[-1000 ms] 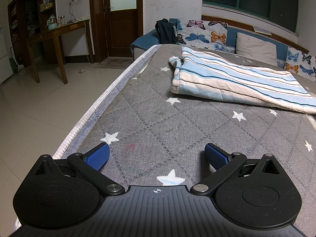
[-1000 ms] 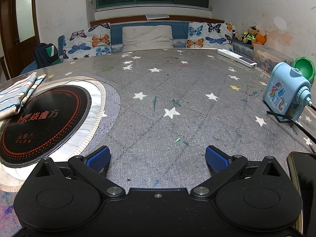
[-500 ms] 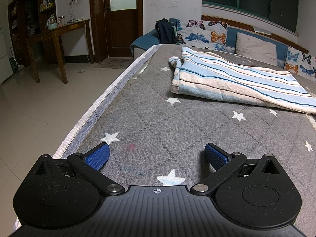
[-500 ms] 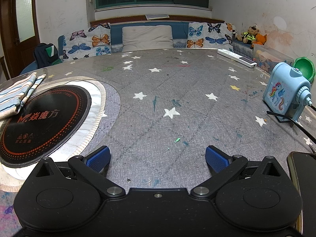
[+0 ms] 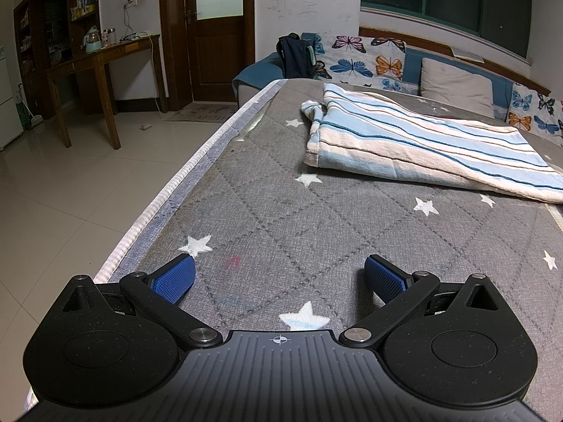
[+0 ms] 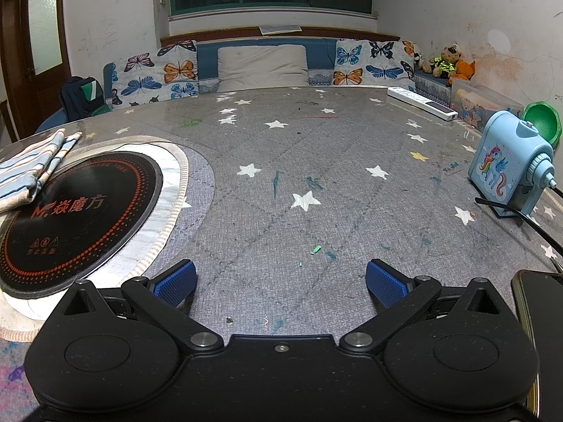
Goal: Fold clothes
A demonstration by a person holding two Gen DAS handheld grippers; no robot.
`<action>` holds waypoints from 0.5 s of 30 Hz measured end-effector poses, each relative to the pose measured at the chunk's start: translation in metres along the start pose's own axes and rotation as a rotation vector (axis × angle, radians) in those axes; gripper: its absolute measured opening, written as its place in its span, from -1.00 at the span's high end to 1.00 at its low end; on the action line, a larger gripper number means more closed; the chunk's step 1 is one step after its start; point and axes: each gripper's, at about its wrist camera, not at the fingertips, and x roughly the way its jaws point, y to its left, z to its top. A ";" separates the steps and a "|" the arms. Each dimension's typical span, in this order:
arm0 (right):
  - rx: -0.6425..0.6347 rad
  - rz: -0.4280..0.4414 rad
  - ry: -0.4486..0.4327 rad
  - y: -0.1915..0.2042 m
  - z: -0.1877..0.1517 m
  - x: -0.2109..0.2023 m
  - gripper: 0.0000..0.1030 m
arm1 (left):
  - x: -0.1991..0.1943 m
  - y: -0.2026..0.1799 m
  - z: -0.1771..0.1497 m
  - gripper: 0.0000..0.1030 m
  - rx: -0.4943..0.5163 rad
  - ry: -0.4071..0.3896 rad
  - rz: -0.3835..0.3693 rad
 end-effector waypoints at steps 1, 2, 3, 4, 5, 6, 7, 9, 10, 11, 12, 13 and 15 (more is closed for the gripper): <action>0.000 0.000 0.000 0.000 0.000 0.000 -1.00 | 0.000 0.001 0.000 -1.00 0.000 0.000 0.000; 0.000 0.000 0.000 0.000 0.000 0.000 -1.00 | 0.000 0.000 0.000 -1.00 0.000 0.000 0.000; 0.000 0.000 0.000 0.001 0.000 0.000 -1.00 | 0.000 0.000 0.000 -1.00 0.000 0.000 0.000; 0.000 0.000 0.000 0.001 0.000 0.000 -1.00 | 0.000 0.001 0.000 -1.00 0.000 0.000 0.000; 0.000 0.000 0.000 0.001 0.000 0.000 -1.00 | 0.000 0.001 0.000 -1.00 0.000 0.000 0.000; 0.000 0.000 0.000 0.001 0.000 0.000 -1.00 | 0.000 0.001 0.000 -1.00 0.000 0.000 0.000; 0.000 0.000 0.000 0.001 0.000 0.000 -1.00 | 0.000 0.001 0.000 -1.00 0.000 0.000 0.000; 0.000 0.000 0.000 0.001 0.000 0.000 -1.00 | 0.000 0.000 0.000 -1.00 0.000 0.000 0.000; 0.000 0.000 0.000 0.001 0.000 0.000 -1.00 | 0.000 0.001 0.000 -1.00 0.000 0.000 0.000; 0.000 0.000 0.000 0.001 0.000 0.000 -1.00 | 0.000 0.000 0.000 -1.00 0.000 0.000 0.000; 0.000 0.000 0.000 0.001 0.000 0.001 -1.00 | 0.000 0.000 0.000 -1.00 0.000 0.000 0.000; 0.000 0.000 0.000 0.001 0.000 0.001 -1.00 | 0.000 0.000 0.000 -1.00 -0.001 0.000 -0.001; 0.000 0.000 0.000 0.002 -0.001 0.001 -1.00 | 0.000 0.001 0.000 -1.00 -0.001 0.000 -0.001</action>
